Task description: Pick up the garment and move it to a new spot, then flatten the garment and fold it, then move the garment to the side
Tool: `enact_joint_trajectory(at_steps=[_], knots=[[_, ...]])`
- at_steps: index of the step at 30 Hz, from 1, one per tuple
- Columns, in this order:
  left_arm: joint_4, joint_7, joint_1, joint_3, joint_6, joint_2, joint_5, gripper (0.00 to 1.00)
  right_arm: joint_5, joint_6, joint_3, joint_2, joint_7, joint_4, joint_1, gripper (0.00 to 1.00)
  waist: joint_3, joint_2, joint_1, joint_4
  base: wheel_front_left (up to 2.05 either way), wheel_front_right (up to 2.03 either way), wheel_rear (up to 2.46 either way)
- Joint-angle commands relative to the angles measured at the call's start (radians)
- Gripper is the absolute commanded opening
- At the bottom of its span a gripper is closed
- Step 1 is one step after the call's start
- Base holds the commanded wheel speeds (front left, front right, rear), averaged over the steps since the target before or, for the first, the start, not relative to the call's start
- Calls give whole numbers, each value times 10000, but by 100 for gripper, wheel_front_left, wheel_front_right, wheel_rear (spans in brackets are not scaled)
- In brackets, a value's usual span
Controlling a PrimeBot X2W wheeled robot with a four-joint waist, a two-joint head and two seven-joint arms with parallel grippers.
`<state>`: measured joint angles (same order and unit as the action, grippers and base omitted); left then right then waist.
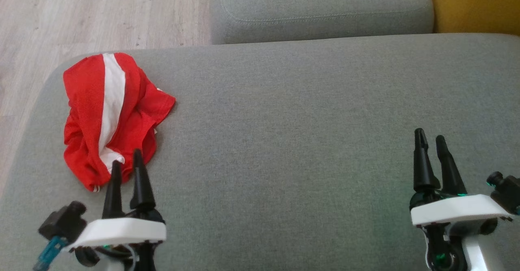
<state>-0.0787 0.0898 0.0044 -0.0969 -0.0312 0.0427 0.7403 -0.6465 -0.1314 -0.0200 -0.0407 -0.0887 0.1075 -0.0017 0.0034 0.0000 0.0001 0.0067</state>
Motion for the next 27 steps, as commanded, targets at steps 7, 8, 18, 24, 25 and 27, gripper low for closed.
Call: enact_joint_trajectory(at_steps=[7,8,18,24,25,27], knots=[[369,275,-458,-415,243,302,-1540,100,1276,5,-348,-64,-299,-617,-431,100,6,0,0,17,0,0,0],[368,305,-468,-501,333,356,-1734,100,1439,5,-383,-65,-328,-643,-428,100,5,0,0,18,0,0,0],[313,601,-652,-1534,1172,911,-3203,100,3090,5,-748,-71,-622,-862,-390,100,-11,0,0,35,0,0,0],[316,779,-757,-2052,1609,1168,-3852,100,4129,6,-854,-75,-799,-957,-354,100,-38,0,0,49,0,0,0],[330,809,-775,-2129,1676,1207,-3957,100,4297,6,-862,-76,-828,-977,-343,100,-40,0,0,51,0,0,0],[365,868,-817,-2285,1807,1288,-4180,100,4634,6,-882,-77,-887,-1012,-318,100,-39,0,0,60,0,0,0]])
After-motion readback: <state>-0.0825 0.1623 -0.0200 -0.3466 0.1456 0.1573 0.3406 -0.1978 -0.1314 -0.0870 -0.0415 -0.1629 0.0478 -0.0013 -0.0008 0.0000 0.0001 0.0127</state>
